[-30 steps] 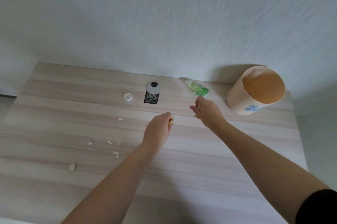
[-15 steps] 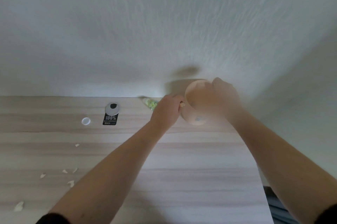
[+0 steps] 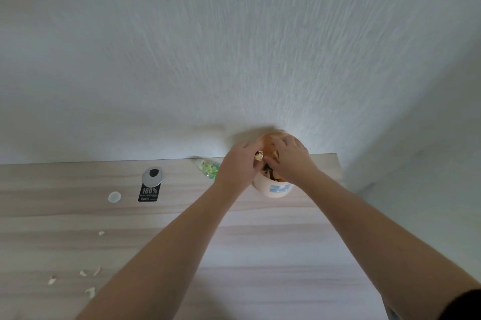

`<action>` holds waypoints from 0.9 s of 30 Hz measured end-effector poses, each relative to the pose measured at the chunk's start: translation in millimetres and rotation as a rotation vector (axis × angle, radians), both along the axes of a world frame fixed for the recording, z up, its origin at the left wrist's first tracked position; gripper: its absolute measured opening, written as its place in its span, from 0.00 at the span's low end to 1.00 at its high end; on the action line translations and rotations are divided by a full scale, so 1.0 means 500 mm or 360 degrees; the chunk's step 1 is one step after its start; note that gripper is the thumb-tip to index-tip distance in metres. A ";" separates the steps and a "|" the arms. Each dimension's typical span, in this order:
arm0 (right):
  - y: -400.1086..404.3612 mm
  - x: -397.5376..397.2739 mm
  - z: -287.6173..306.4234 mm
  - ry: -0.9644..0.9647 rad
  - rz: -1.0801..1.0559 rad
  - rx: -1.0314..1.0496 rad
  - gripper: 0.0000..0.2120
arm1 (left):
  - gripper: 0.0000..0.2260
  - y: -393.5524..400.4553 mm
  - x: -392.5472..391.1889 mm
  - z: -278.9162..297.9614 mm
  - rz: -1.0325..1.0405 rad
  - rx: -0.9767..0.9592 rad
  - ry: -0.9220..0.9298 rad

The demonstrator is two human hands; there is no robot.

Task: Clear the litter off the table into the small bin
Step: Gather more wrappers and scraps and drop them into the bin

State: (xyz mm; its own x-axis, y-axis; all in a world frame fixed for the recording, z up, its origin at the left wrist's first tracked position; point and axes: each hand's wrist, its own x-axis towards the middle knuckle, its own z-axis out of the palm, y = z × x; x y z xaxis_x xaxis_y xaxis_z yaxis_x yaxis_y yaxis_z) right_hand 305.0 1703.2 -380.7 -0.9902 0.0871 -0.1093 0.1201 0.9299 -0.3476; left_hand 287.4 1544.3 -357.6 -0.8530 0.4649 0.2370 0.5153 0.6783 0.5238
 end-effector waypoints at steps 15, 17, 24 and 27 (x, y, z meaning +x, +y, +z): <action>0.118 0.108 0.053 0.0237 -0.0081 0.0124 0.20 | 0.16 0.135 -0.026 -0.030 -0.0215 -0.0443 -0.0165; 0.126 0.121 0.060 0.0287 -0.0090 0.0101 0.19 | 0.17 0.144 -0.021 -0.040 -0.0232 -0.0587 -0.0166; 0.121 0.151 0.072 0.0303 -0.0078 0.0067 0.17 | 0.21 0.115 -0.008 -0.041 -0.0296 -0.0670 -0.0170; 0.095 0.163 0.082 0.0315 -0.0046 0.0043 0.17 | 0.17 0.080 0.023 -0.023 -0.0235 -0.0478 -0.0158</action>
